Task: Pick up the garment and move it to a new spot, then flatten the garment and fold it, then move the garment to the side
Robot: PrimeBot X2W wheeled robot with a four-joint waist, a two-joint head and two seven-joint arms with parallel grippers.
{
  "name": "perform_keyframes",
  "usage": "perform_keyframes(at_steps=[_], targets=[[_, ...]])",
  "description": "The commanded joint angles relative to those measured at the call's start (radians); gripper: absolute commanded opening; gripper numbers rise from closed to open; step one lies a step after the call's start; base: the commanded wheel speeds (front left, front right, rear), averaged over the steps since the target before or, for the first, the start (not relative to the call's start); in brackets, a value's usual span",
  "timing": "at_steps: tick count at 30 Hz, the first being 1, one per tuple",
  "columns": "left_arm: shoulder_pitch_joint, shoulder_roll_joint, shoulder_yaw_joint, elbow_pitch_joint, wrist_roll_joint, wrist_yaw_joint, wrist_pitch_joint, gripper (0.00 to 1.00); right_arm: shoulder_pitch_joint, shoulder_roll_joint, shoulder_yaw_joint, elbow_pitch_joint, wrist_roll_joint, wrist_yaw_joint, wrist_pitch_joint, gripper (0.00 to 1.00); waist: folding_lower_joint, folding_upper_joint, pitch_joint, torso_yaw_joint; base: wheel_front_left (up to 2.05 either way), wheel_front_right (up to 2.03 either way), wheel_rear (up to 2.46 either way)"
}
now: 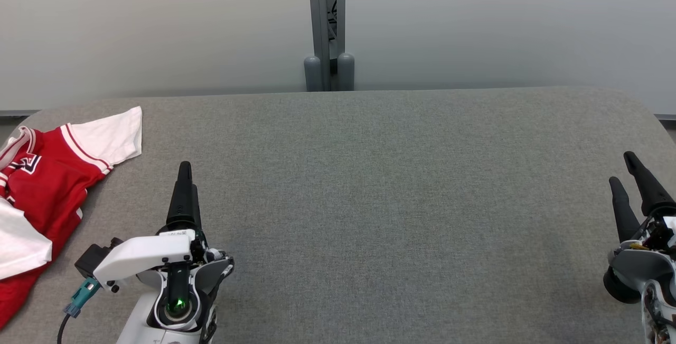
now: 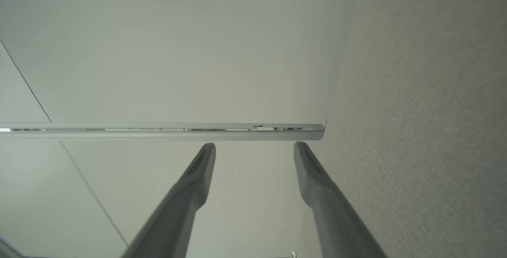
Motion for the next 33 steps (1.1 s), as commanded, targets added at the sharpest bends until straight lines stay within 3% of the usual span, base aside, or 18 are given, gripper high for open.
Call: perform_keyframes(at_steps=[1,10,23,33], targets=[[-0.026,0.009,0.007,-0.026,0.009,-0.001,-0.003,1.0,-0.018,-0.014,0.008,-0.031,-0.01,0.003,-0.014,1.0,0.0,-0.0001,0.0,0.0,0.0,0.0,0.0],[-0.025,0.03,0.021,-0.069,0.092,-0.001,-0.009,1.0,0.005,-0.039,0.069,-0.104,-0.111,0.004,-0.102,1.0,0.0,-0.0001,-0.004,0.0,0.0,0.0,0.0],[-0.011,0.021,0.078,-0.182,0.512,0.013,-0.015,1.0,0.035,-0.065,0.143,-0.227,-0.524,0.004,-0.19,1.0,0.0,-0.0001,-0.008,0.0,0.0,0.0,0.0],[0.013,0.026,0.085,-0.237,0.737,0.03,-0.018,1.0,0.053,-0.082,0.201,-0.287,-0.757,0.005,-0.244,1.0,0.0,-0.0001,-0.009,-0.001,0.0,0.0,0.0]])
